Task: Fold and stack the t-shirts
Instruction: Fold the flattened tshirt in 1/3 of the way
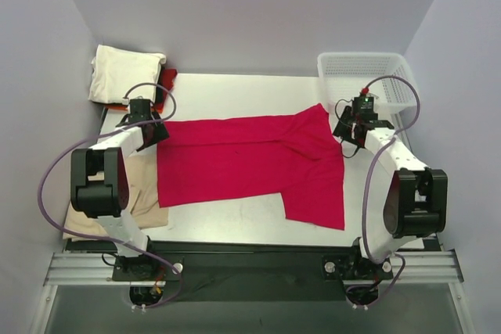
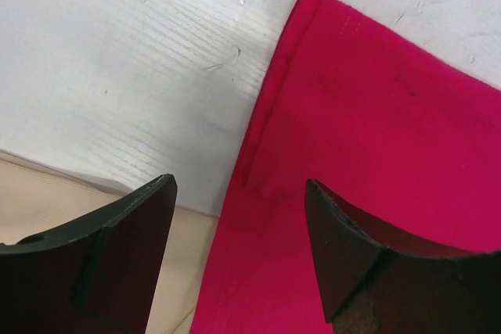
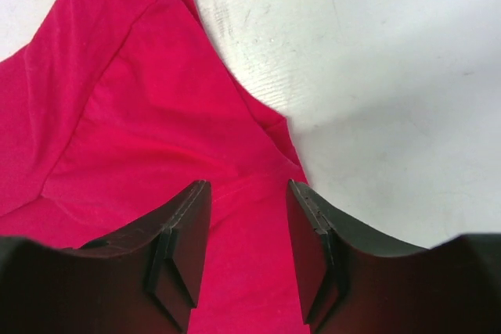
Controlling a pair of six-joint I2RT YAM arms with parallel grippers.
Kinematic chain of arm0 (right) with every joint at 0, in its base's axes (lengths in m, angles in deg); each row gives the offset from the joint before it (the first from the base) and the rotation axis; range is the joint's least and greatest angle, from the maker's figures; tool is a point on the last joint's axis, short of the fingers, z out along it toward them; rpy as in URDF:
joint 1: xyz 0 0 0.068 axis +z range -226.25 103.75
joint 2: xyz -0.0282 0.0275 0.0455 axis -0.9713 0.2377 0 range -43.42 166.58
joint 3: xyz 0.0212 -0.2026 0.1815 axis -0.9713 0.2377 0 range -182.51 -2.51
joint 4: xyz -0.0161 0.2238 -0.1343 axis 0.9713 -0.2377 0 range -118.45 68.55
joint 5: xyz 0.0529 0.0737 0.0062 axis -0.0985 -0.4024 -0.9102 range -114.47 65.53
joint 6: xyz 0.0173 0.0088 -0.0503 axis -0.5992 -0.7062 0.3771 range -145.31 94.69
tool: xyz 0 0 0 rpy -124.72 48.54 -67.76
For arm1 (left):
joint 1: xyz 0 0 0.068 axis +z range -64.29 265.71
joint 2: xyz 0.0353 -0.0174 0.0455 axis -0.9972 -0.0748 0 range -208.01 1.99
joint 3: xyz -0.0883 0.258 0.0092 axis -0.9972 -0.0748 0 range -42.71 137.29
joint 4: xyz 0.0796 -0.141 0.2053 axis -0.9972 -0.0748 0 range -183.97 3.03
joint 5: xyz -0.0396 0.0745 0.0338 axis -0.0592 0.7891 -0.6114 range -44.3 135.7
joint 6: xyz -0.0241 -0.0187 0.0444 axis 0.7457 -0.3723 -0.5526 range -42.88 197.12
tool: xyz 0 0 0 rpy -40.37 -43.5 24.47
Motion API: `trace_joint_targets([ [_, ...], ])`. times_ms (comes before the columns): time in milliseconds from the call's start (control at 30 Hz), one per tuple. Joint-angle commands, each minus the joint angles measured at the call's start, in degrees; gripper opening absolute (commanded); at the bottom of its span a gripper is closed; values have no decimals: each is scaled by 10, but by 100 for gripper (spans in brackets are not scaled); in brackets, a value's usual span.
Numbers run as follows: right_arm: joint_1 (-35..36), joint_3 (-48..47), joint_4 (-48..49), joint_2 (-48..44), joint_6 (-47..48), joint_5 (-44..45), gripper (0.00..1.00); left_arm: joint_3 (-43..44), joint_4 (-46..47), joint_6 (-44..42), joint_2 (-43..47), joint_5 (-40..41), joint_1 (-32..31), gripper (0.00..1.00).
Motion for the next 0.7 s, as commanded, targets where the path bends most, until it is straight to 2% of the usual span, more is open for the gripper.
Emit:
trace_joint_targets([
  [0,6,5,-14,-58,-1,42,45,4,3,10,59,16,3,78],
  [133,31,5,-21,-77,11,56,47,-2,9,9,82,6,3,79],
  [300,81,-1,-27,-58,13,43,47,4,14,7,76,-24,-1,79],
  [433,127,-33,-30,-1,5,28,47,20,16,10,51,-37,-11,79],
  [533,135,-78,-39,53,-2,4,46,42,17,21,22,-40,-11,79],
  [667,136,-138,-68,116,-11,-5,45,82,17,27,-25,-35,-46,79],
])
